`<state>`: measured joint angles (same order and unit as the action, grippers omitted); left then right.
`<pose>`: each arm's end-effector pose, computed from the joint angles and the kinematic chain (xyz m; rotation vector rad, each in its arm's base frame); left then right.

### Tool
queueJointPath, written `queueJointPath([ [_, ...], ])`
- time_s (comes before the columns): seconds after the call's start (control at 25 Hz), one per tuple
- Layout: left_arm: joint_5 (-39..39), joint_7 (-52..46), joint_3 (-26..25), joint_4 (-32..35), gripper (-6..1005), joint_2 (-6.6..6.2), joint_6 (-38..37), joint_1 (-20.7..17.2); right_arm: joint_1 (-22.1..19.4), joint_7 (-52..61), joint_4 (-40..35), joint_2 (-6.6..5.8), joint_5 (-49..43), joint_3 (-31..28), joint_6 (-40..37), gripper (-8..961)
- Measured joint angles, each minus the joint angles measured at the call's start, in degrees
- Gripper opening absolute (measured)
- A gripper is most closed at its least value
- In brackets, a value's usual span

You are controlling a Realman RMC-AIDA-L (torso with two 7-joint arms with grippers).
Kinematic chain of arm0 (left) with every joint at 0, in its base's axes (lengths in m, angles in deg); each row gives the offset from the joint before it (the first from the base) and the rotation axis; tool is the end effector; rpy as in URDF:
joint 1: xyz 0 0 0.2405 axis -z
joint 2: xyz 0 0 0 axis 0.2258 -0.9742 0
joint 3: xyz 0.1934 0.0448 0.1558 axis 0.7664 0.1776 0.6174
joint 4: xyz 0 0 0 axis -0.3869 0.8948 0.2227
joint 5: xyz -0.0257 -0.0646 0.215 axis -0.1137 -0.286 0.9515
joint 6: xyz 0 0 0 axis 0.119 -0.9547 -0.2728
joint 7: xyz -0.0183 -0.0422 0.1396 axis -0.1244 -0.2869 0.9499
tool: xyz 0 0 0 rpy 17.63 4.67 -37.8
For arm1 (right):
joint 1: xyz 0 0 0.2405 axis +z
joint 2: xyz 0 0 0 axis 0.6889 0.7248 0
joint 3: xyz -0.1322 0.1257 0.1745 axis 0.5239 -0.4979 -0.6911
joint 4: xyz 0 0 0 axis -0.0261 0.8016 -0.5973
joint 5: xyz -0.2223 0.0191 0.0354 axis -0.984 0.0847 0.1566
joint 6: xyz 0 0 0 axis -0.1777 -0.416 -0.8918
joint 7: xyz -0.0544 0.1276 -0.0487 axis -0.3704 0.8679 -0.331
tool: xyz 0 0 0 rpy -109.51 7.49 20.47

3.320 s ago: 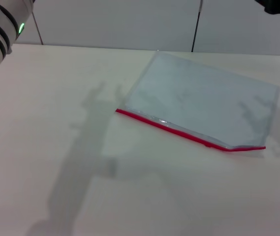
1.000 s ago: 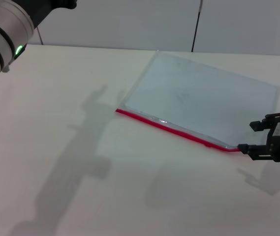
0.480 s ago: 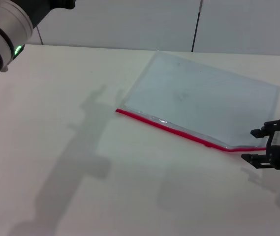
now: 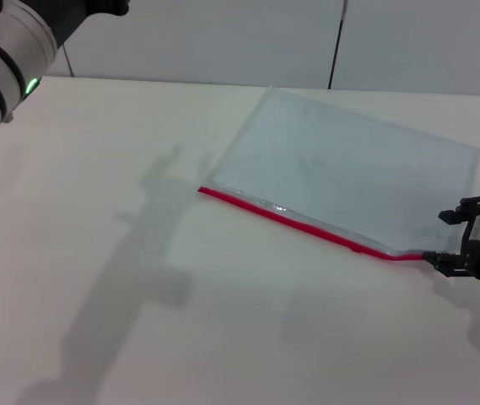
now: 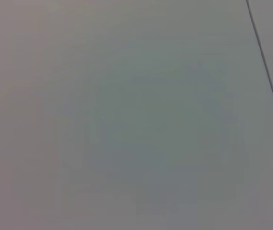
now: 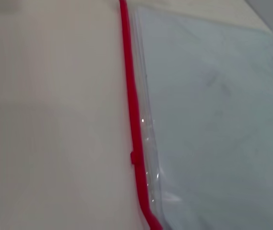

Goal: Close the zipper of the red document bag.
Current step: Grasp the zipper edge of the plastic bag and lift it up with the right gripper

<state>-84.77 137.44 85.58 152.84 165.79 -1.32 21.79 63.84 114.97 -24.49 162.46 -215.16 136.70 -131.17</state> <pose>-0.1451 0.3917 0.0673 -1.7657 -0.2973 -0.5667 0.2517 0.3704 0.0056 -2.6173 0.1939 -0.3648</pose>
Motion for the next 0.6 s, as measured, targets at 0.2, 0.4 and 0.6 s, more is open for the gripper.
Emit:
queueJointPath([
  [0.2, 0.0, 0.5, 0.0, 0.03, 506, 0.14, 0.0, -0.05, 0.48, 0.1, 1.76, 0.03, -0.01, 0.11, -0.24, 656],
  [0.4, 0.0, 0.52, 0.01, -0.13, 506, 0.16, 0.0, -0.21, 0.13, 0.4, 1.58, 0.1, 0.21, 0.79, -0.6, 655],
  [0.6, 0.0, 0.52, -0.19, -0.17, 506, 0.21, -0.09, -0.12, 0.39, 0.4, 2.76, 0.16, -0.29, 1.48, 0.94, 655],
])
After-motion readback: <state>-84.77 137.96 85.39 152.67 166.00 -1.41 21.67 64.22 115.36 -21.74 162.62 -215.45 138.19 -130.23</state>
